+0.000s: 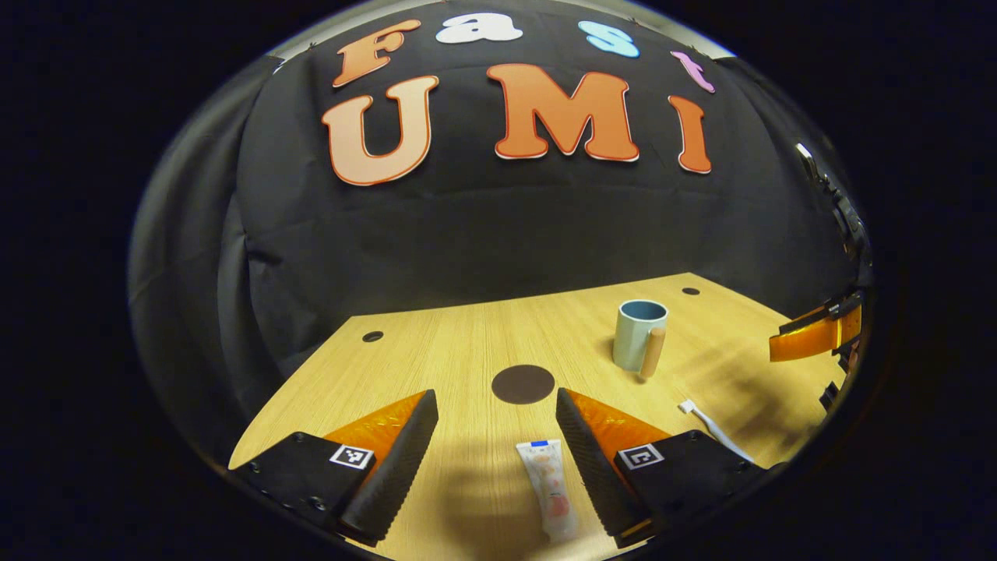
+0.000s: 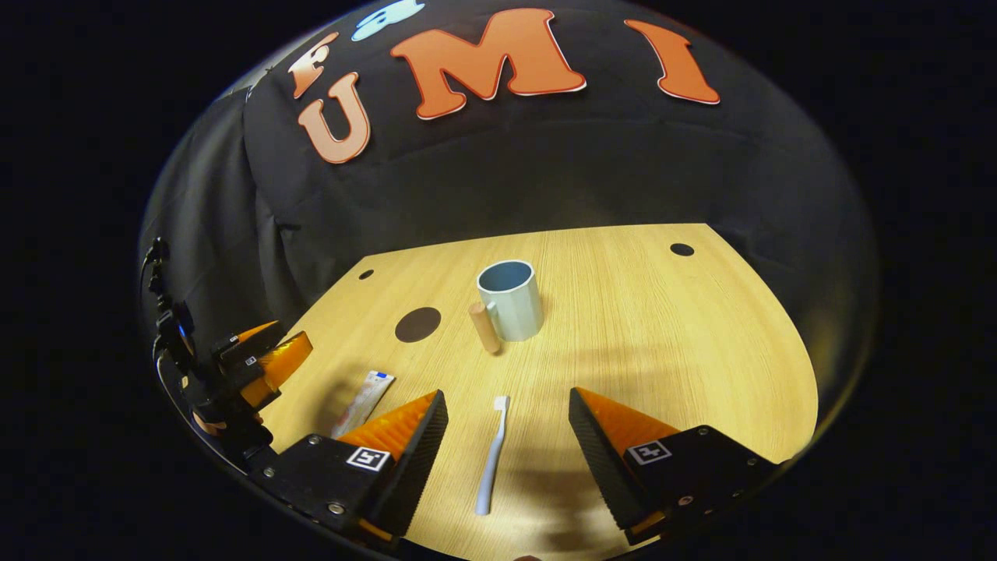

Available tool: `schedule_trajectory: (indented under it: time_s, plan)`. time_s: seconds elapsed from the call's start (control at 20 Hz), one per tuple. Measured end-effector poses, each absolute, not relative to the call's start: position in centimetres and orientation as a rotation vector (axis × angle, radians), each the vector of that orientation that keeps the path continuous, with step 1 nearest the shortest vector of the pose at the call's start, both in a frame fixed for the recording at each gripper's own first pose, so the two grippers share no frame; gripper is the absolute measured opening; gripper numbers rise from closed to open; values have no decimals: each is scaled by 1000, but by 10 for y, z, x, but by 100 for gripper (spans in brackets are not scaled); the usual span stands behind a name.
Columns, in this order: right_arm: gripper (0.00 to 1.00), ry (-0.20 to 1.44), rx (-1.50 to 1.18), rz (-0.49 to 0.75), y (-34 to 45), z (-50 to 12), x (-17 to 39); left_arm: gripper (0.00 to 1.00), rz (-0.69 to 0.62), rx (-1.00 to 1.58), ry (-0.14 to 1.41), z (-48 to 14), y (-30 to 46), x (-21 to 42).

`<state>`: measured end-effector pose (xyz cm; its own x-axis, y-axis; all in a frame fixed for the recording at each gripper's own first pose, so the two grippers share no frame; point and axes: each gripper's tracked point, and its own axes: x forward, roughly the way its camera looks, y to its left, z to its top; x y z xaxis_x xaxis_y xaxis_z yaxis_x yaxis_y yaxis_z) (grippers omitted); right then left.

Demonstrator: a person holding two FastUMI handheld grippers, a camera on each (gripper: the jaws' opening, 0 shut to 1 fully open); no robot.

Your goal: Put the toothbrush and toothpaste on the desktop into the cup, then pick up the cup and place it on the coaster on the desktop.

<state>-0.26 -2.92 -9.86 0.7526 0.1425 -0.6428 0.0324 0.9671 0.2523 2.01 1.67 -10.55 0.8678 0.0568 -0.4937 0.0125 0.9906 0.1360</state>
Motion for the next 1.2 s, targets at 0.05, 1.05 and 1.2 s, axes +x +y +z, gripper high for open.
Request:
schedule_trajectory:
  time_s: [0.05,1.05,1.2]
  plan:
    - [94,737,262,62,-28,-101,-1,98,27,138,550,-111,18,18]
    - [82,1151,248,153,6,-165,-31,99,-26,-10,1019,-222,1,-23]
    - [79,1218,267,132,9,-172,-36,99,-20,1,1063,-227,1,-26]
